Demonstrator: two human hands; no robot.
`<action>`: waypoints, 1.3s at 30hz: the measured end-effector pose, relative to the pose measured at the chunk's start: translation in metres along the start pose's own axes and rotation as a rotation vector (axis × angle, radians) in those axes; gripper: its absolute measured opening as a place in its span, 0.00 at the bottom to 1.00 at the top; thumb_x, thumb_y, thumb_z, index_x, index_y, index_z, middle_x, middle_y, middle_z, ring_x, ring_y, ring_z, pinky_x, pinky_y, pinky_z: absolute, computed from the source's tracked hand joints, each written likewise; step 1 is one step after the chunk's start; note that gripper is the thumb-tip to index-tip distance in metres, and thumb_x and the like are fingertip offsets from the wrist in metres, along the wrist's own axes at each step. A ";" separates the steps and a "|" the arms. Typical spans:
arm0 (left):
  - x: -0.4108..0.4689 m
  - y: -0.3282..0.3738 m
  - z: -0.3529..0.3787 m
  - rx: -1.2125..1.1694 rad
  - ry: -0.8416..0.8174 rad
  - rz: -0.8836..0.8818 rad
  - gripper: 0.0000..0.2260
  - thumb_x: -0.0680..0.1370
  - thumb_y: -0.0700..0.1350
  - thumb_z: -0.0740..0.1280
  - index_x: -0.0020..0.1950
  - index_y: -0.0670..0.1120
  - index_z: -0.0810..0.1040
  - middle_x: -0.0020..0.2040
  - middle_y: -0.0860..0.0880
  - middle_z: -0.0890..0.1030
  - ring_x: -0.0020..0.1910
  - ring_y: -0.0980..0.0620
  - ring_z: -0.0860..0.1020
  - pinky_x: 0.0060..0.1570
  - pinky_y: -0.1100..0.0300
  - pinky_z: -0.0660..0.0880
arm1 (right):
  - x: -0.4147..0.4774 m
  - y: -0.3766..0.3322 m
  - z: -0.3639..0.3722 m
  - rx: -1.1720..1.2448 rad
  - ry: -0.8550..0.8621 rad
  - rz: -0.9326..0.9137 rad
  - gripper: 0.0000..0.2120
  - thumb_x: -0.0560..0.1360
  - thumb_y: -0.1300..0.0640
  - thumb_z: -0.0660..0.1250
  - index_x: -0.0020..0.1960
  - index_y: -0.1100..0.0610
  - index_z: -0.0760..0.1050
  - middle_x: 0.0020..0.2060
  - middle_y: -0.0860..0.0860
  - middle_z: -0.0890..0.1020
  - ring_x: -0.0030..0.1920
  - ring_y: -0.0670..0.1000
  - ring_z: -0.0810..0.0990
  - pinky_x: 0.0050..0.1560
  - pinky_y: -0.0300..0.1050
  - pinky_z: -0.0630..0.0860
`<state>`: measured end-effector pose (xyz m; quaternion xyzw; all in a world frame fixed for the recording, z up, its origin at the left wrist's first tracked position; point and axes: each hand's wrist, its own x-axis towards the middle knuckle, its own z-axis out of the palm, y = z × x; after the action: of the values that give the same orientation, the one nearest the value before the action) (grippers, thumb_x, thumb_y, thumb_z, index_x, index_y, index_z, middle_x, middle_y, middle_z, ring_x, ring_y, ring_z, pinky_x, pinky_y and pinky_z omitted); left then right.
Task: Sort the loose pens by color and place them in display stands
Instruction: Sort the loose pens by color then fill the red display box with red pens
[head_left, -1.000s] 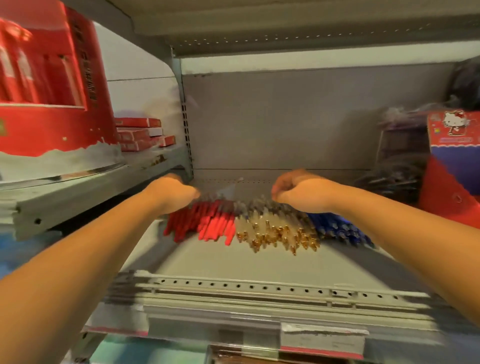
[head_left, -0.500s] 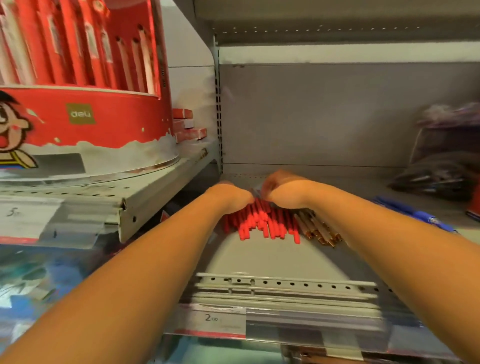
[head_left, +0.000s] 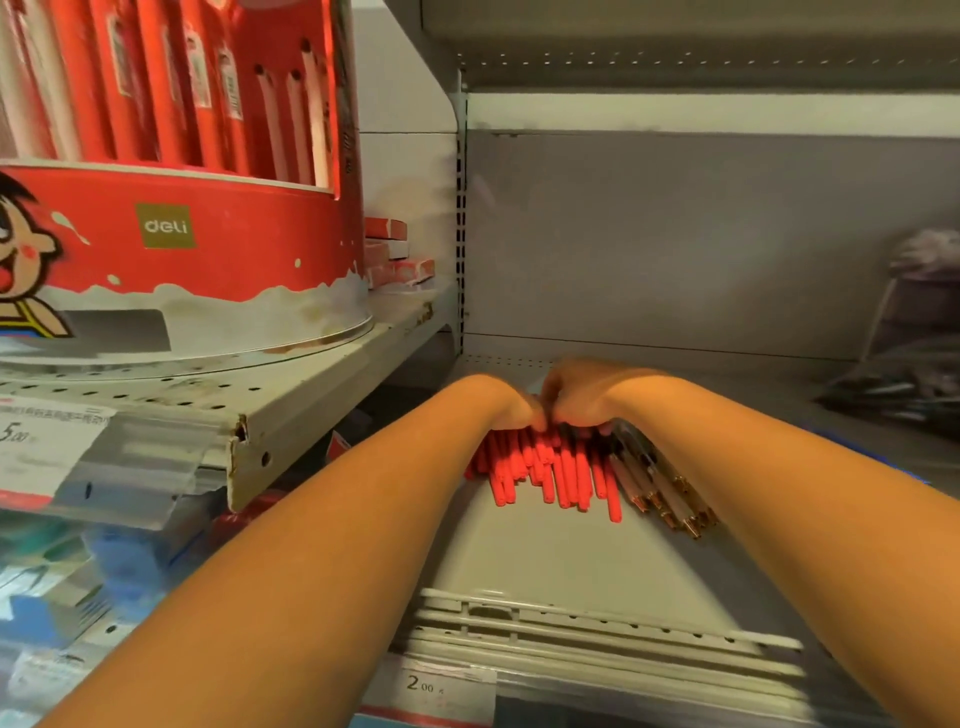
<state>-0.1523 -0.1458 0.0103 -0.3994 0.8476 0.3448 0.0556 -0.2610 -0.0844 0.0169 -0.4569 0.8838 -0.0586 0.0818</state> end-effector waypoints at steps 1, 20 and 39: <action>0.000 0.002 -0.001 0.011 -0.009 -0.012 0.15 0.81 0.52 0.59 0.61 0.43 0.72 0.55 0.38 0.80 0.51 0.40 0.81 0.48 0.49 0.78 | 0.003 0.001 -0.001 -0.003 -0.002 -0.002 0.08 0.75 0.56 0.65 0.50 0.56 0.81 0.34 0.53 0.83 0.33 0.53 0.79 0.34 0.43 0.79; 0.017 0.005 -0.013 0.236 -0.018 0.002 0.10 0.79 0.51 0.64 0.41 0.47 0.74 0.35 0.46 0.81 0.28 0.50 0.79 0.25 0.64 0.75 | 0.002 -0.002 -0.003 -0.041 -0.116 -0.139 0.12 0.76 0.56 0.63 0.59 0.50 0.76 0.35 0.55 0.79 0.32 0.53 0.74 0.29 0.42 0.71; 0.012 0.016 -0.002 0.612 0.034 0.055 0.05 0.77 0.40 0.63 0.51 0.43 0.76 0.34 0.47 0.74 0.29 0.52 0.73 0.26 0.65 0.71 | -0.003 0.002 0.006 0.040 0.035 -0.127 0.04 0.73 0.61 0.66 0.46 0.60 0.79 0.39 0.56 0.82 0.39 0.53 0.80 0.41 0.48 0.78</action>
<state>-0.1712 -0.1474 0.0156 -0.3468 0.9234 0.0683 0.1496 -0.2599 -0.0815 0.0112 -0.5091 0.8530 -0.0893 0.0716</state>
